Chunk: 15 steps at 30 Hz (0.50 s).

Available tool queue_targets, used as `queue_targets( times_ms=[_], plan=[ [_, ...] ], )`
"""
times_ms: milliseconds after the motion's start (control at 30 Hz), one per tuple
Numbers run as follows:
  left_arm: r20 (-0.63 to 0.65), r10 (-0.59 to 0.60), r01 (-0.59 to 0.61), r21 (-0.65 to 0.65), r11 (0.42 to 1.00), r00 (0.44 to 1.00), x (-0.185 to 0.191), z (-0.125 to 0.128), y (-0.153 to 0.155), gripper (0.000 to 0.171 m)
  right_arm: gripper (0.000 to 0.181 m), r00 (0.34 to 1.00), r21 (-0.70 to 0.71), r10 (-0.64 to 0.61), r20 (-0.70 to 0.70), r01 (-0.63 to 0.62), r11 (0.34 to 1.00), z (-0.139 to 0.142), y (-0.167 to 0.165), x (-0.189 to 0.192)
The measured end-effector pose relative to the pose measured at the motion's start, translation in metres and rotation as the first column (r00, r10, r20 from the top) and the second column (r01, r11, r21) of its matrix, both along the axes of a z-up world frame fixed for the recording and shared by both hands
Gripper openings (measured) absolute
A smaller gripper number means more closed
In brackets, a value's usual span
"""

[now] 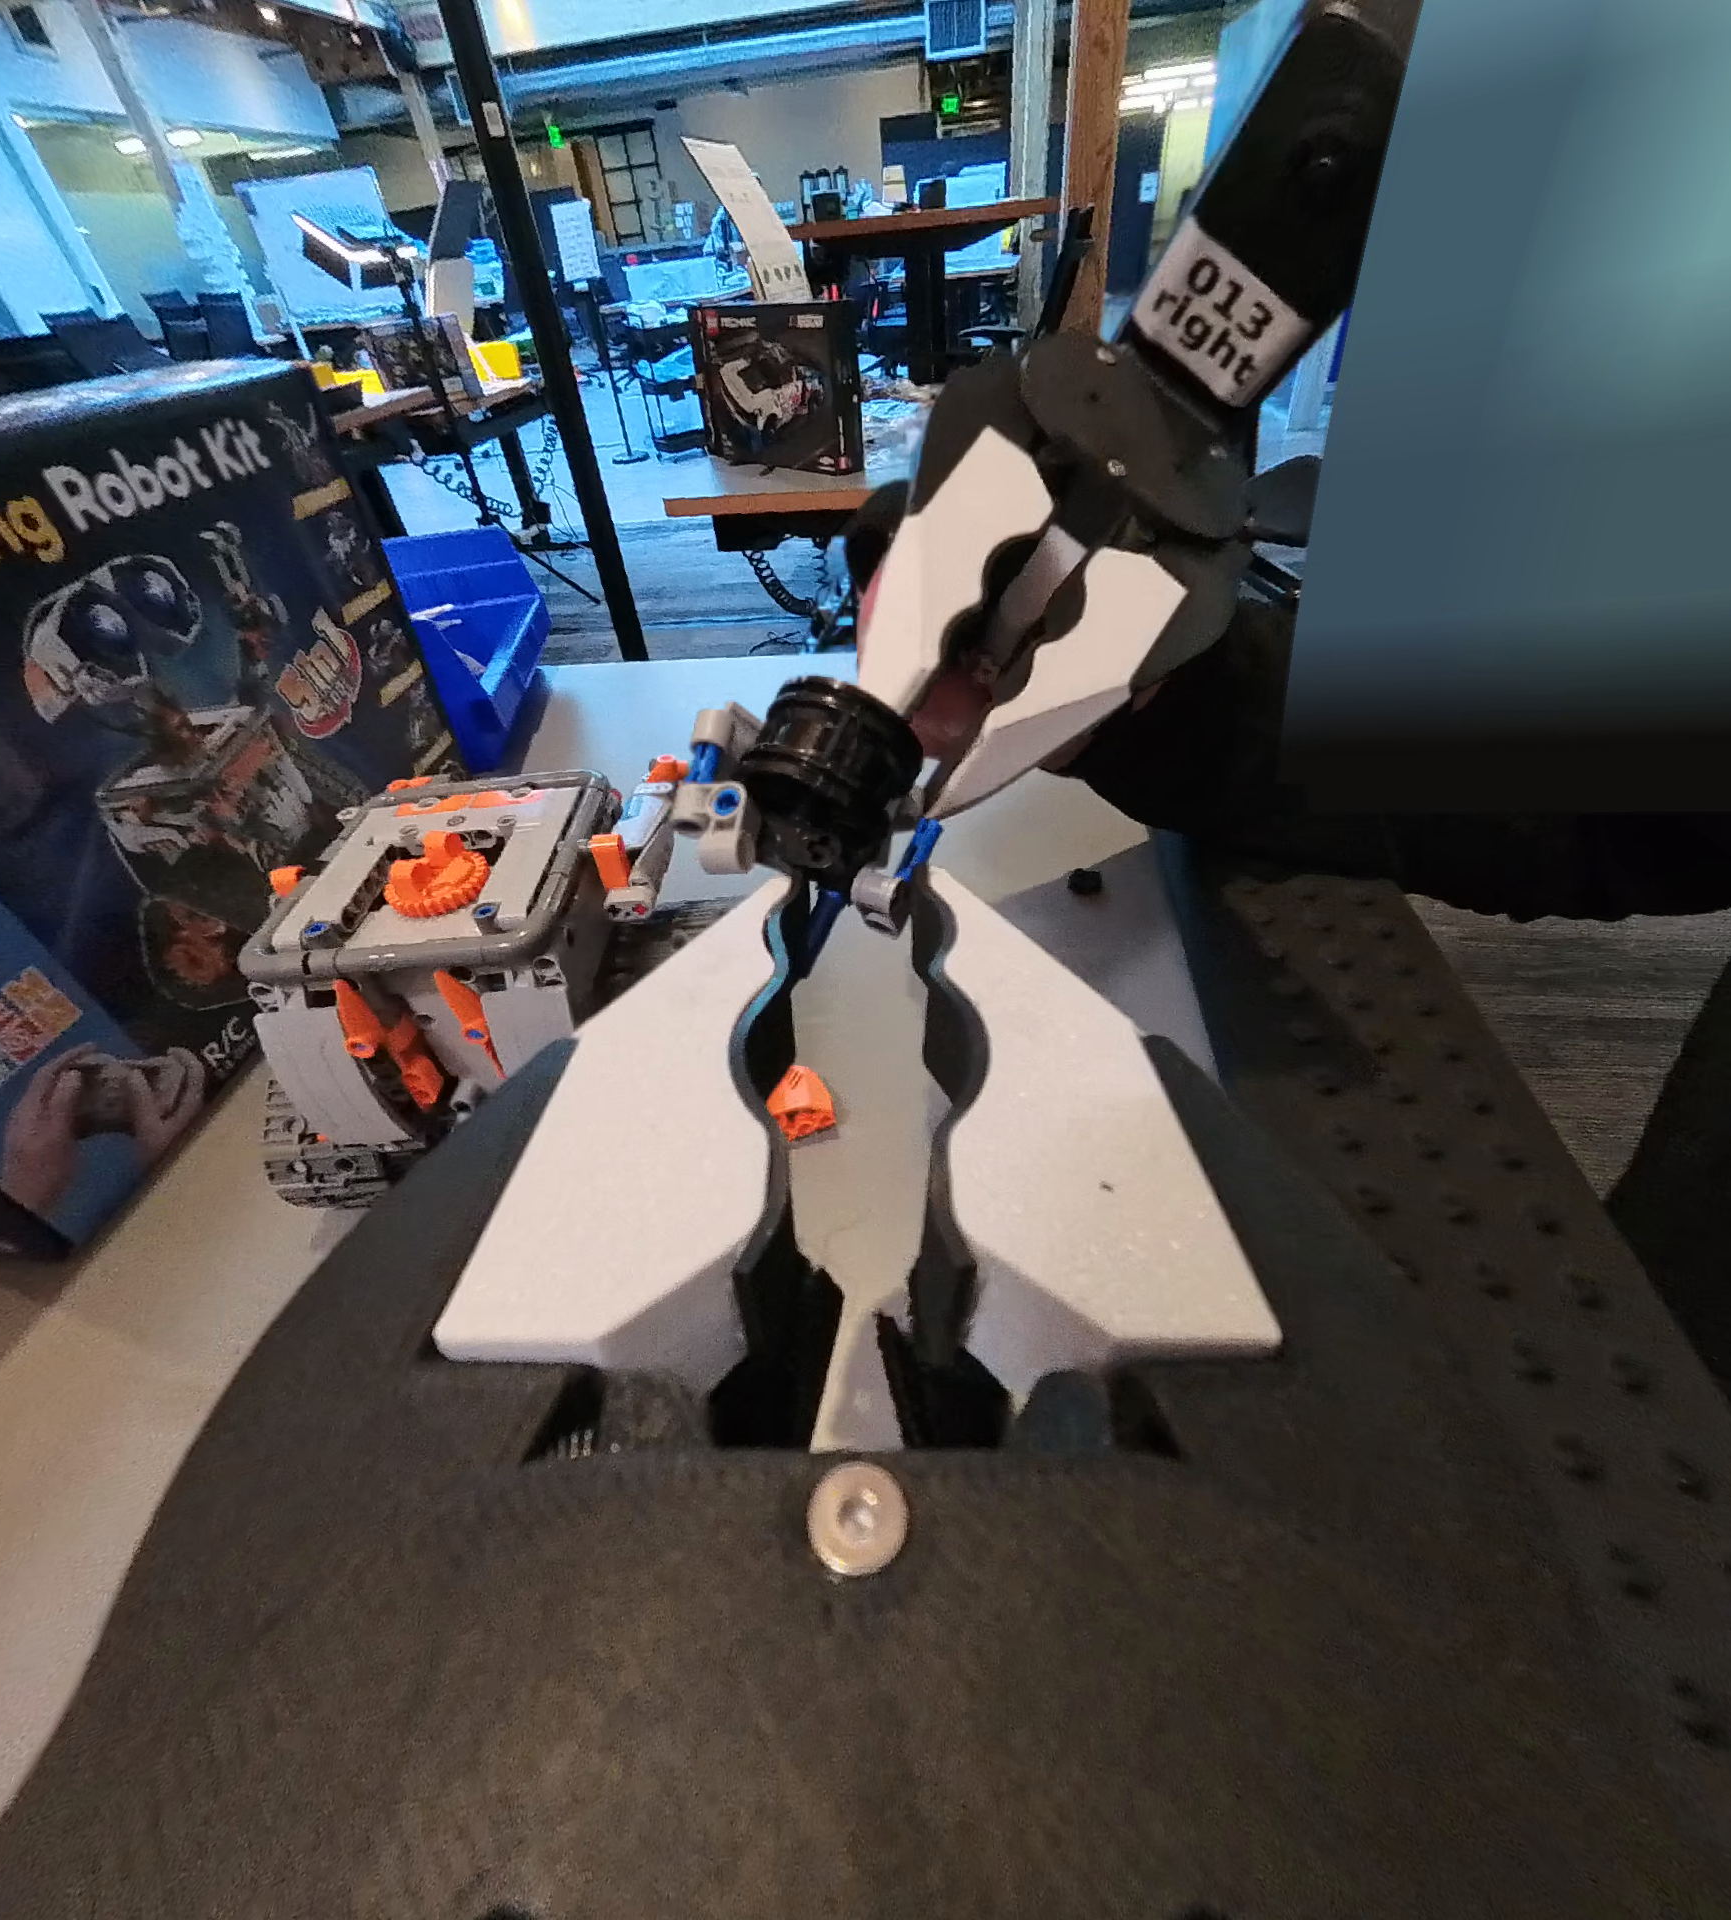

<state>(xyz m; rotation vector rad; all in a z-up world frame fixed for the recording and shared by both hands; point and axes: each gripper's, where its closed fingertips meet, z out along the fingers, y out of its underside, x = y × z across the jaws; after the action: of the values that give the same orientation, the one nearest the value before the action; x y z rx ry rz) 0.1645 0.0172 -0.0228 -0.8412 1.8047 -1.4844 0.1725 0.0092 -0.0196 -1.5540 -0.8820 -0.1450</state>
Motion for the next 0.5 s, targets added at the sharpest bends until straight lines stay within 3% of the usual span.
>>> queue_targets(
  times_ms=[500],
  plan=[
    [-0.083,-0.088,0.066,-0.238,0.969,0.993,-0.003,0.003,0.0,0.017,0.0,0.998,-0.004,0.057,-0.025,-0.057,0.998,0.0,-0.004,-0.011]
  ],
)
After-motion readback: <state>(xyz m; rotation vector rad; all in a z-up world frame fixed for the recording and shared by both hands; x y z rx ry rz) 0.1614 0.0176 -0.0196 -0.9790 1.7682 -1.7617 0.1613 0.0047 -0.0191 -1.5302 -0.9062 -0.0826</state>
